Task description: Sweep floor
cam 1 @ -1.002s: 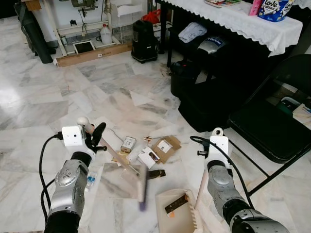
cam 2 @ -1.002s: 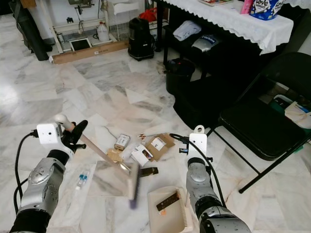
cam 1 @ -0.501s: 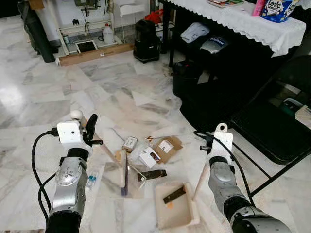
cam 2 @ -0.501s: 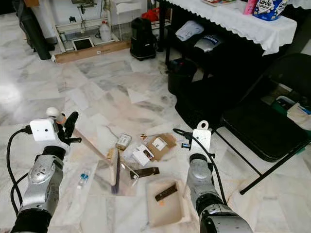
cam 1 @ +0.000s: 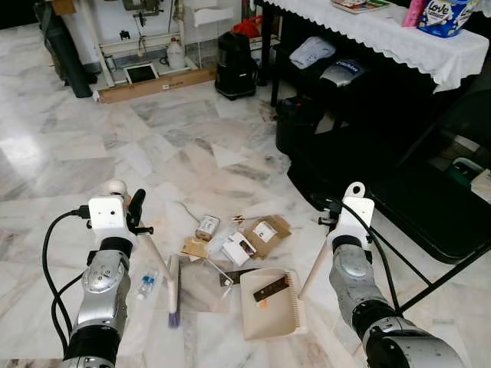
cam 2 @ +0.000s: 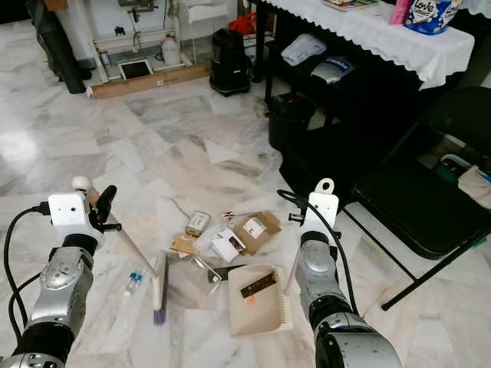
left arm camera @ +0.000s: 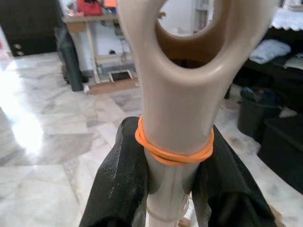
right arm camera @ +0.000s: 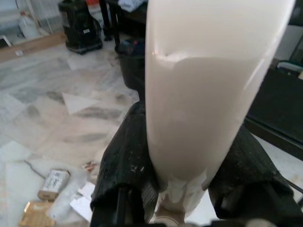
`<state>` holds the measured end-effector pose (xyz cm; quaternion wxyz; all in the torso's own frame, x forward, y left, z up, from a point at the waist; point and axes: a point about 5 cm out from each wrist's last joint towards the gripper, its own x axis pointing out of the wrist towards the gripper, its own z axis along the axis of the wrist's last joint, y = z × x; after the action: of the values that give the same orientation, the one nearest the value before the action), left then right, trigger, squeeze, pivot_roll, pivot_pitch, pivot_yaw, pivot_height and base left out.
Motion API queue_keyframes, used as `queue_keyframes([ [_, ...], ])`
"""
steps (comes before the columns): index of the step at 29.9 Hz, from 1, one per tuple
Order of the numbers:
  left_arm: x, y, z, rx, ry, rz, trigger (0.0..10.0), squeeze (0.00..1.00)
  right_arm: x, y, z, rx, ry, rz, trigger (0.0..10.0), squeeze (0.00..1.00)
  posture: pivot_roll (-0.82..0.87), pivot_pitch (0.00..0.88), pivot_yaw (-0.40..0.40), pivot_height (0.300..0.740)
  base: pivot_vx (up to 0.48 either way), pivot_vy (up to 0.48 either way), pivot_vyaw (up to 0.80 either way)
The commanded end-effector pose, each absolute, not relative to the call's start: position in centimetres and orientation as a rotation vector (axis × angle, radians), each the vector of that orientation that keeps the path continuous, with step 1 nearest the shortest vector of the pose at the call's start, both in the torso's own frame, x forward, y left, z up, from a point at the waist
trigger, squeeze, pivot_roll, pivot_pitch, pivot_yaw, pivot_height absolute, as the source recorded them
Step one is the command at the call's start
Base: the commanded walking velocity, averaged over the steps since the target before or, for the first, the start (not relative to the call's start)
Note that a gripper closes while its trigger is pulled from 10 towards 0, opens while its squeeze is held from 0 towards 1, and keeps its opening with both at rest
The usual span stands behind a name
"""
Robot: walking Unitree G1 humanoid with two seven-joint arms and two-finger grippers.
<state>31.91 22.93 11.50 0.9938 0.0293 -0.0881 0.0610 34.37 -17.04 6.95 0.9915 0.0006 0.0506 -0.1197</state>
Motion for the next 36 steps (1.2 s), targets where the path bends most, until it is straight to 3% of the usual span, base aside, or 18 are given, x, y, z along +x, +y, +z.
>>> queue_keyframes([
  [1, 32.1, 23.4, 12.8, 0.093, -0.24, 0.139, 10.0, 0.0, 35.4, -17.1, 9.3, 0.017, -0.007, -0.243, 10.0, 0.0, 0.13, 0.0, -0.007, 0.74, 0.0, 0.0, 0.0],
  [8, 32.0, 24.1, 12.9, 0.121, -0.259, 0.17, 10.0, 0.0, 35.7, -17.5, 10.7, 0.014, -0.102, -0.237, 10.0, 0.0, 0.15, 0.0, -0.023, 0.74, 0.0, 0.0, 0.0],
  [31, 31.3, 24.1, 10.9, 0.128, -0.199, 0.173, 10.0, 0.0, 34.9, -17.8, 10.2, -0.035, -0.135, -0.227, 10.0, 0.0, 0.1, 0.0, 0.011, 0.74, 0.0, 0.0, 0.0],
  [36, 31.4, 24.4, 11.2, 0.131, -0.21, 0.178, 10.0, 0.0, 34.7, -17.6, 10.1, -0.046, -0.141, -0.207, 10.0, 0.0, 0.11, 0.0, 0.006, 0.74, 0.0, 0.0, 0.54],
])
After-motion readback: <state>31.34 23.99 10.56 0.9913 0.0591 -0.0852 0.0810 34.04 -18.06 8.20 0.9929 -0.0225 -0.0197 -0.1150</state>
